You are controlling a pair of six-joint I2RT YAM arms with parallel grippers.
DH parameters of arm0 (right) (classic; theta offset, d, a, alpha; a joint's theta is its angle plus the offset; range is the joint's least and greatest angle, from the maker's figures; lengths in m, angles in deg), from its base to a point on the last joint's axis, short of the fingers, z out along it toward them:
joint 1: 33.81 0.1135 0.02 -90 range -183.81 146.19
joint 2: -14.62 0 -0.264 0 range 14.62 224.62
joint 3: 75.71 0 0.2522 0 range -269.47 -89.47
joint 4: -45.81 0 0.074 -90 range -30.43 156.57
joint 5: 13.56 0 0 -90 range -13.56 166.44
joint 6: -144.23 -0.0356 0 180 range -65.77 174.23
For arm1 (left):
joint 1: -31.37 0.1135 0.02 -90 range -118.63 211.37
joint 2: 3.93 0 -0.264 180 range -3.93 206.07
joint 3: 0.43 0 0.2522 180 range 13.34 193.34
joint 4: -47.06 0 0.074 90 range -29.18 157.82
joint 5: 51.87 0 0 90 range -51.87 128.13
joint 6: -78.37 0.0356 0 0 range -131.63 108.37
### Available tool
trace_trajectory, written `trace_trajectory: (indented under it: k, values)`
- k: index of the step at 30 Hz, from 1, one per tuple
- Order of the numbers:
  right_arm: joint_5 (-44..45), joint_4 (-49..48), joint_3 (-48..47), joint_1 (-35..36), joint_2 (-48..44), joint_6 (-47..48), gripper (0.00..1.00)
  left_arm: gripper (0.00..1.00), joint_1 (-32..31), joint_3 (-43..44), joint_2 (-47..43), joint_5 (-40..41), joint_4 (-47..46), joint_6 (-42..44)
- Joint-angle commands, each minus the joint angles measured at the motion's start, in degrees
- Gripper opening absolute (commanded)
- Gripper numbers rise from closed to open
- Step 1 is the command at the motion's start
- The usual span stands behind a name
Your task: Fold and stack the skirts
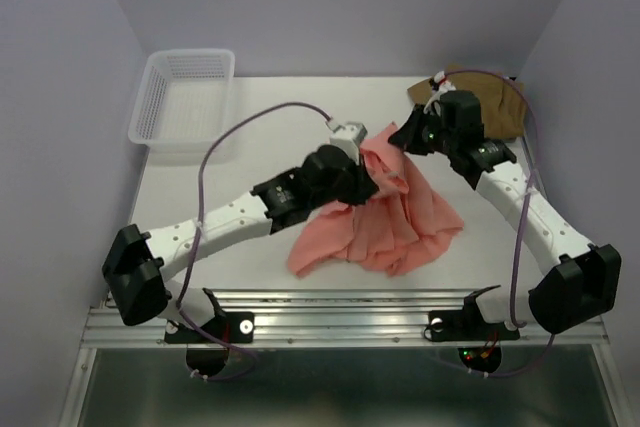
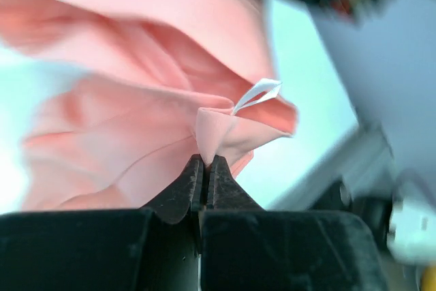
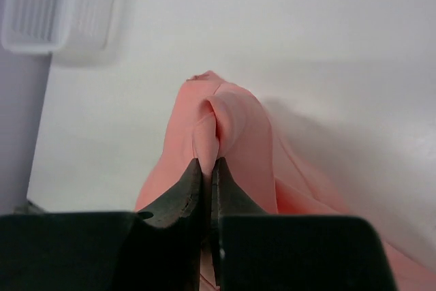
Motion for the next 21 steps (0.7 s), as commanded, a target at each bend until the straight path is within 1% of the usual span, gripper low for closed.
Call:
trace_trajectory:
  k: [1, 2, 3, 5, 6, 8, 9, 10, 11, 12, 13, 14, 15, 16, 17, 18, 19, 20, 21]
  values:
    - [13.24, -5.61, -14.84, -0.43, -2.29, 0.75, 0.01, 0.0, 9.46, 18.08, -5.63, 4.06, 4.53, 11.7]
    - [15.17, -5.7, -18.95, -0.43, -2.12, 0.83, 0.01, 0.0, 10.69, 21.95, -5.37, 4.5, 5.59, 14.42]
    - [18.58, -5.96, -20.48, -0.43, -2.38, 0.31, 0.01, 0.0, 12.36, 28.69, -5.1, 5.46, 6.56, 18.01]
    - [22.2, -8.5, -20.41, -0.43, -4.12, 0.48, 0.01, 0.0, 12.81, 31.74, -5.36, 6.88, 7.18, 21.63]
    - [26.74, -11.04, -17.18, -0.43, -5.44, -0.21, 0.01, 0.0, 12.99, 30.62, -5.97, 7.23, 7.01, 23.48]
    - [30.55, -13.07, -11.29, -0.43, -11.32, -1.18, 0.01, 0.0, 13.25, 26.06, -8.95, 8.45, 5.52, 23.68]
    - [32.31, -13.95, -4.21, -0.43, -15.95, -2.14, 0.01, 0.0, 13.52, 18.46, -11.58, 9.07, 3.42, 21.76]
    - [32.15, -13.87, -0.23, -0.43, -18.61, -3.29, 0.02, 0.0, 13.6, 13.95, -12.91, 8.9, 2.27, 20.61]
    - [31.28, -13.96, 4.16, -0.43, -21.34, -4.17, 0.06, 0.0, 13.78, 9.64, -13.88, 8.38, 1.3, 19.12]
    - [28.23, -14.83, 13.95, -0.43, -24.06, -7.05, 0.2, 0.0, 13.87, 0.55, -14.76, 7.85, -0.1, 17.45]
    - [26.02, -15.19, 18.92, -0.43, -26.78, -9.16, 0.23, 0.0, 13.87, -4.07, -15.81, 5.06, -3.59, 14.22]
    - [20.34, -15.45, 23.67, -0.43, -31.34, -10.93, 0.29, 0.0, 13.87, -8.2, -16.0, 2.94, -5.19, 12.44]
    - [17.85, -15.37, 28.16, -0.43, -33.12, -14.6, 0.51, 0.03, 13.87, -15.9, -16.08, 1.53, -6.78, 10.51]
    - [15.39, -14.67, 34.73, -0.43, -34.45, -15.33, 0.58, 0.19, 13.87, -19.37, -16.0, 0.91, -8.53, 4.4]
    - [14.06, -13.1, 36.62, -0.43, -35.33, -15.77, 0.64, 0.32, 13.87, -22.36, -16.26, 0.12, -9.33, 2.34]
    - [14.05, -8.3, 37.42, -0.43, -36.29, -15.52, 0.89, 0.53, 13.78, -27.18, -16.61, -0.59, -9.69, 0.49]
    - [14.05, -5.64, 37.43, -0.43, -36.57, -14.3, 1.0, 0.6, 13.69, -29.05, -17.22, -1.2, -9.69, -1.01]
    - [14.83, -3.18, 35.34, -0.43, -36.65, -13.59, 1.0, 0.63, 13.61, -30.29, -19.49, -1.64, -8.48, -2.07]
    - [17.36, 0.85, 33.67, -0.43, -36.57, -12.19, 1.0, 0.92, 13.43, -32.13, -22.65, -1.56, -6.81, -4.17]
